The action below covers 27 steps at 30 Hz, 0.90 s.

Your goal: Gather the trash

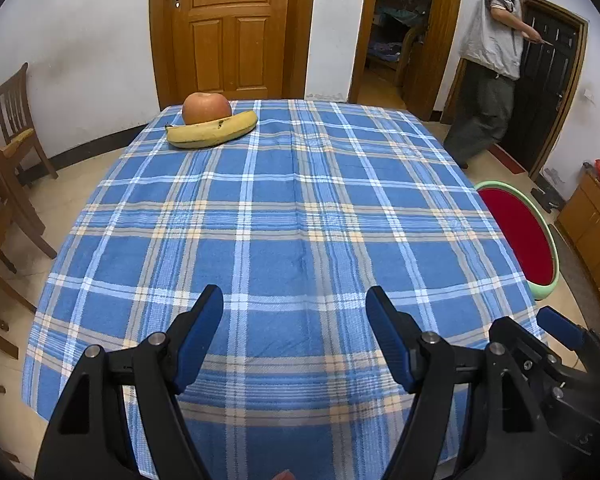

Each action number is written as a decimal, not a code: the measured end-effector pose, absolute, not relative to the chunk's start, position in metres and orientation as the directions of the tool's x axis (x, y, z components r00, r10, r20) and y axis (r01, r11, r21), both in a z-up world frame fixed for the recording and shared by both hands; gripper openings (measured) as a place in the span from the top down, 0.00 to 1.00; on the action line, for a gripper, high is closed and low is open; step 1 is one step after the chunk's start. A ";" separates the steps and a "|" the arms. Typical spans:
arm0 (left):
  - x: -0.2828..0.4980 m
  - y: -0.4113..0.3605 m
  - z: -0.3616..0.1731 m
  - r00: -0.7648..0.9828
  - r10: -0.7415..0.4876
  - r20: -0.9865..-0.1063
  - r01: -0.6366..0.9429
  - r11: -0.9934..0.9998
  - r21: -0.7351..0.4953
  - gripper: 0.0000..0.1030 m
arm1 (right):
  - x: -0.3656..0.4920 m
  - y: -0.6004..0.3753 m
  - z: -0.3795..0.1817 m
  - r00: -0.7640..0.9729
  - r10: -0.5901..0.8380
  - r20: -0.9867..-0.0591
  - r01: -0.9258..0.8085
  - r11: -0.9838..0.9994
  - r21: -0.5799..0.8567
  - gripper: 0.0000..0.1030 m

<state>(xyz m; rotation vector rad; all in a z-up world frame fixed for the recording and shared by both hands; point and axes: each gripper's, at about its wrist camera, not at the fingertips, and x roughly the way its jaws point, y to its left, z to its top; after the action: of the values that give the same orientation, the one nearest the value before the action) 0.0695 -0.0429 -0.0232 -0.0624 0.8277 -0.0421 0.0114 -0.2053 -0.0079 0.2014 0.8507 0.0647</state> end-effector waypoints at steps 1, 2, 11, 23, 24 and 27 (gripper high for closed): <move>0.070 -0.043 -0.023 0.676 -0.060 -0.735 0.011 0.997 -0.071 0.29 | 0.012 -0.205 -0.008 0.659 0.136 -0.740 0.024 0.979 0.202 0.12; 0.070 -0.043 -0.023 0.675 -0.059 -0.736 0.010 0.997 -0.071 0.29 | 0.011 -0.205 -0.008 0.659 0.137 -0.740 0.023 0.979 0.202 0.12; 0.073 -0.042 -0.025 0.675 -0.046 -0.736 -0.004 0.998 -0.066 0.29 | 0.012 -0.205 -0.008 0.657 0.139 -0.741 0.022 0.979 0.203 0.12; 0.073 -0.042 -0.025 0.676 -0.042 -0.735 -0.006 0.998 -0.063 0.29 | 0.012 -0.205 -0.009 0.656 0.141 -0.741 0.022 0.978 0.205 0.12; 0.073 -0.042 -0.025 0.676 -0.042 -0.735 -0.007 0.998 -0.063 0.29 | 0.012 -0.206 -0.008 0.656 0.140 -0.741 0.022 0.979 0.205 0.12; 0.073 -0.042 -0.025 0.676 -0.041 -0.736 -0.007 0.998 -0.062 0.29 | 0.012 -0.206 -0.008 0.657 0.141 -0.741 0.022 0.978 0.206 0.12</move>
<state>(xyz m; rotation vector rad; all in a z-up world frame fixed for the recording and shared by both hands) 0.0727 -0.0422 -0.0247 -0.0616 0.8284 -0.0195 0.0118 -0.2055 -0.0084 0.2042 0.8530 0.0681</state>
